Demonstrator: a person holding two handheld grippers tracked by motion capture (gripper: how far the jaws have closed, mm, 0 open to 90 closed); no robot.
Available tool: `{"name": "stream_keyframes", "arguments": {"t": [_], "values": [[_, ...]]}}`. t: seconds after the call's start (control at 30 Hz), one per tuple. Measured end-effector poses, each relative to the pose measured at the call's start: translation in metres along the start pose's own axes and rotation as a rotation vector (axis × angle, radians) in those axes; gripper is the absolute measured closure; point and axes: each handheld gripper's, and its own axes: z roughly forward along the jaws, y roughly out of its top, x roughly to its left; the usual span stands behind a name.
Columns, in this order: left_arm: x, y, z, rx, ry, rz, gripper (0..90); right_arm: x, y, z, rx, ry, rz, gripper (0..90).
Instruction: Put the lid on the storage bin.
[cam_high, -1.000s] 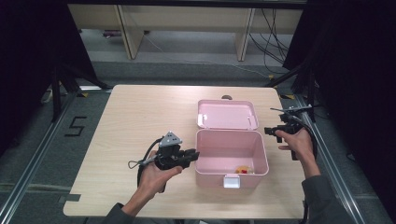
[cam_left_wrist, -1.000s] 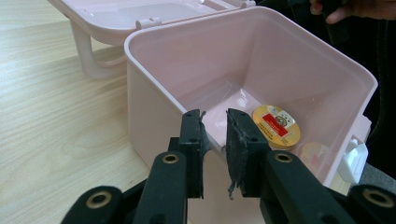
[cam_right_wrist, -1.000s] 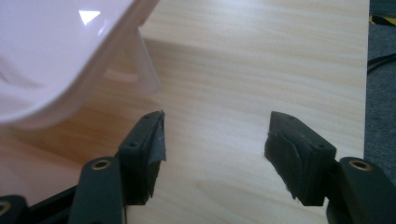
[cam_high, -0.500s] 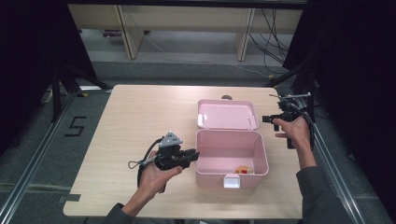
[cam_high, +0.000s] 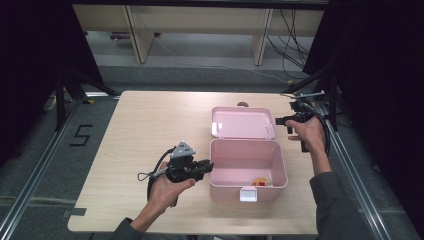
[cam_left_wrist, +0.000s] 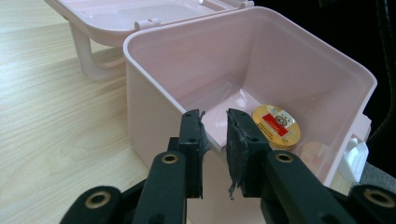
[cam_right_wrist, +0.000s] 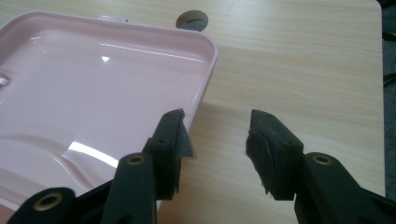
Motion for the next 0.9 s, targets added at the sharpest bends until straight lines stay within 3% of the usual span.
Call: {"name": "stream_keyframes", "arguments": {"t": [0.03,0.13,0.2,0.23,0.27,0.73,0.77,0.8,0.83,0.9], "values": [[0.000,0.000,0.000,-0.005,-0.007,-0.003,75.8,0.001,0.003,0.003,0.000,-0.031,-0.044,58.9],[0.000,0.000,0.000,-0.001,0.000,0.001,75.7,0.004,0.005,0.006,0.003,0.002,-0.019,61.0],[0.000,0.000,0.000,-0.002,-0.002,0.000,75.8,0.005,0.007,0.009,0.006,-0.008,-0.045,62.8],[0.000,0.000,0.000,-0.002,-0.002,0.001,75.8,0.008,0.008,0.011,0.008,0.003,-0.008,63.7],[0.000,0.000,0.000,-0.002,-0.002,0.001,75.8,0.007,0.010,0.012,0.007,-0.005,-0.047,64.6],[0.000,0.000,0.000,-0.004,-0.005,0.000,75.7,0.015,0.020,0.030,0.038,-0.044,-0.051,73.7],[0.000,0.000,0.000,-0.004,-0.005,0.000,75.8,0.019,0.021,0.031,0.062,-0.053,-0.001,73.9],[0.000,0.000,0.000,-0.004,-0.005,0.000,75.8,0.019,0.021,0.031,0.062,-0.053,-0.001,73.9],[0.000,0.000,0.000,-0.004,-0.005,0.000,75.7,0.015,0.022,0.032,0.063,-0.065,-0.049,74.3],[0.000,0.000,0.000,-0.004,-0.006,-0.001,75.8,0.015,0.022,0.035,0.067,-0.067,-0.044,74.6]]}}
